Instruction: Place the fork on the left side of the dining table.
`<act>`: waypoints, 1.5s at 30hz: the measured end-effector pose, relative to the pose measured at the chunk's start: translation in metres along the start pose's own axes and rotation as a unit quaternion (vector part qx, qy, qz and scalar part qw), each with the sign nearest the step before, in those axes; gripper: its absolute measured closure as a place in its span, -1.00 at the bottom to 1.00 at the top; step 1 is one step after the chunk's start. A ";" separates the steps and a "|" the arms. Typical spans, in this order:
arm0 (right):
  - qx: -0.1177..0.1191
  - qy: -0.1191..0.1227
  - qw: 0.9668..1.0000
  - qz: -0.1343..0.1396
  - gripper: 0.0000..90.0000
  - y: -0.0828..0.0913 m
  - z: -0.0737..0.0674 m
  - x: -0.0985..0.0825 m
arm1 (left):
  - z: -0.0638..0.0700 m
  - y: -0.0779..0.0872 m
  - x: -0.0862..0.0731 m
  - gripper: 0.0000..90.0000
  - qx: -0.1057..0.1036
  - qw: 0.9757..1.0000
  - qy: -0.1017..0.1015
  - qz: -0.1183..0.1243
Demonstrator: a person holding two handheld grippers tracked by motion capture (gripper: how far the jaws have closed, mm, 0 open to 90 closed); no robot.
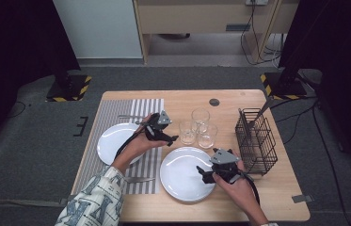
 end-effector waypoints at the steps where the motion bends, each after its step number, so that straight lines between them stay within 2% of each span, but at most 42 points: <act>1: 0.000 0.000 1.000 0.000 -0.80 0.000 0.000 0.000 | 0.001 0.000 0.000 -0.80 -0.001 1.000 -0.001 0.002; 15: 0.003 0.000 1.000 -0.002 -0.80 0.000 -0.002 -0.001 | 0.019 0.000 0.001 -0.82 -0.029 0.999 0.000 0.020; 17: 0.003 0.001 1.000 -0.003 -0.80 -0.001 -0.003 -0.001 | 0.022 -0.001 0.001 -0.84 -0.040 0.999 0.007 0.025; 19: 0.003 0.002 1.000 -0.003 -0.80 -0.001 -0.003 -0.001 | 0.022 0.000 0.003 -0.84 -0.036 0.999 0.007 0.033; 23: 0.003 0.002 1.000 -0.001 -0.80 0.000 -0.002 0.000 | 0.022 -0.002 0.007 -0.85 -0.039 0.998 0.028 0.050; 28: 0.004 0.002 1.000 -0.003 -0.80 -0.001 -0.003 -0.001 | 0.025 -0.011 0.010 -0.85 -0.038 0.998 0.020 0.045; 33: 0.005 0.002 1.000 -0.002 -0.80 0.000 -0.003 -0.001 | 0.027 -0.022 0.014 -0.85 -0.039 0.998 0.029 0.040; 39: 0.006 0.002 1.000 -0.002 -0.80 0.001 -0.003 0.000 | 0.026 -0.031 0.016 -0.85 -0.044 0.997 0.051 0.046; 45: 0.005 0.002 1.000 0.000 -0.80 0.001 -0.002 0.000 | 0.027 -0.035 0.019 -0.84 -0.042 0.997 0.044 0.044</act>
Point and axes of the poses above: each handheld gripper's, and its own axes: y roughly backward along the jaws, x roughly out of its top, z roughly to its right, the point moved 6 cm from there along -y, roughly forward along the jaws, and after that the axes turned 3 degrees about x, right-handed, at the moved point
